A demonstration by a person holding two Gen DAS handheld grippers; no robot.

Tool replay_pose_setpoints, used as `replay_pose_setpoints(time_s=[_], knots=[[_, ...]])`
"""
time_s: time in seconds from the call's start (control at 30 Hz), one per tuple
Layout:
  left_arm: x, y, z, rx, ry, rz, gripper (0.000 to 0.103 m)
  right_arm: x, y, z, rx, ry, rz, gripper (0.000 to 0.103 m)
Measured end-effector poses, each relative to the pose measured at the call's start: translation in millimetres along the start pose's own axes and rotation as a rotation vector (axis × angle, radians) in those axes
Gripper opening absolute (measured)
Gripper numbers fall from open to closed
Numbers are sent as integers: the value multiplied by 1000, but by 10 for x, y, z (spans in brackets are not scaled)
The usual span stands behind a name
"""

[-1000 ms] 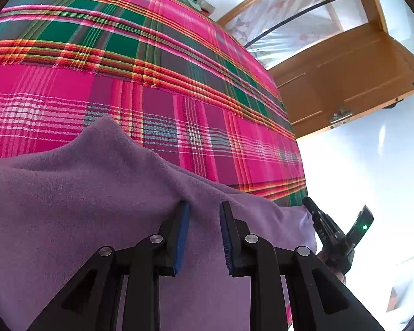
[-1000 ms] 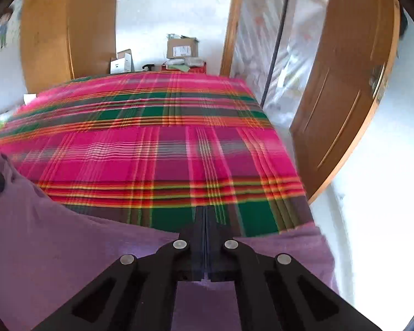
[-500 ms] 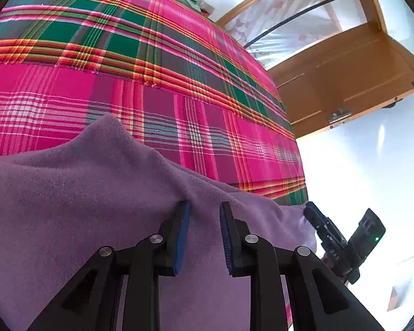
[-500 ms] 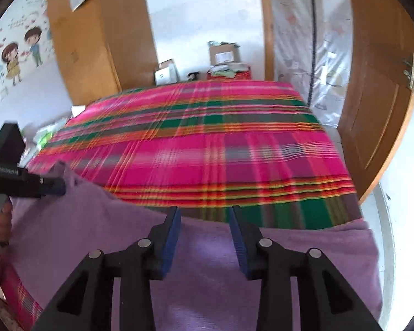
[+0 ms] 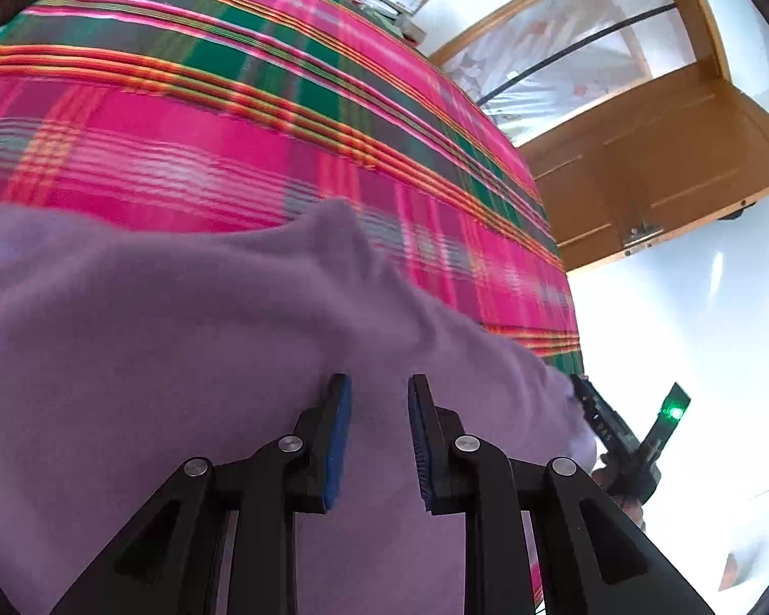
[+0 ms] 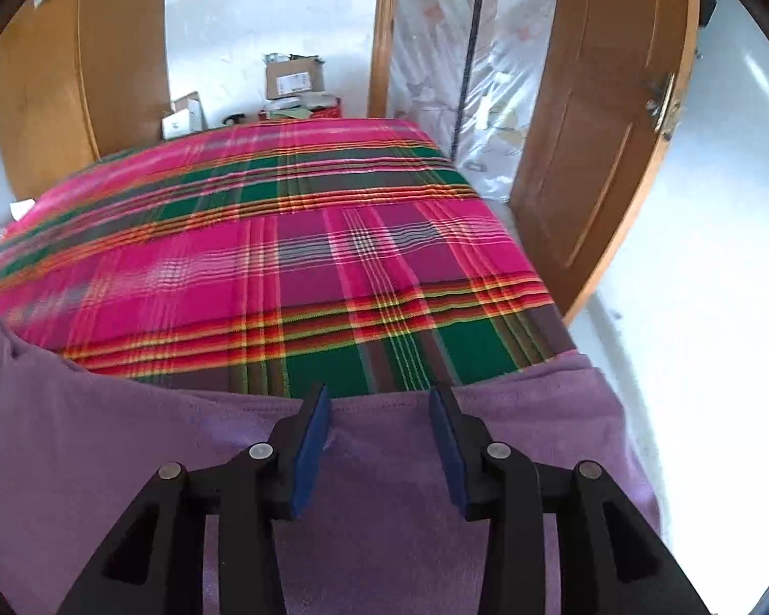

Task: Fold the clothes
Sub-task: 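Open the right gripper and let the fleece settle flat on the bed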

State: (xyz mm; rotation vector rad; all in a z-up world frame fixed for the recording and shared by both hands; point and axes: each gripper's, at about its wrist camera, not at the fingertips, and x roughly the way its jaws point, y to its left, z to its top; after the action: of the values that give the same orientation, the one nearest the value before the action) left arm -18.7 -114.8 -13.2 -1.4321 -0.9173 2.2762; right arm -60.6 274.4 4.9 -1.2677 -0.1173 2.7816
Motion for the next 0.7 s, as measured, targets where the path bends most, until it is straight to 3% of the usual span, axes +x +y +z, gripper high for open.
replay_pose_setpoints(time_s=[0.07, 0.27, 0.47, 0.7], knots=[[-111, 77, -60, -2, -15, 12, 24, -65, 55, -1, 18, -6, -26, 40], [-444, 249, -307, 18, -85, 83, 26, -446, 355, -146, 6, -56, 154, 40], [-638, 411, -467, -2, -99, 80, 26, -564, 853, -421, -112, -49, 272, 38], [-794, 499, -677, 12, -119, 85, 27, -757, 1080, -838, -125, -37, 308, 38]])
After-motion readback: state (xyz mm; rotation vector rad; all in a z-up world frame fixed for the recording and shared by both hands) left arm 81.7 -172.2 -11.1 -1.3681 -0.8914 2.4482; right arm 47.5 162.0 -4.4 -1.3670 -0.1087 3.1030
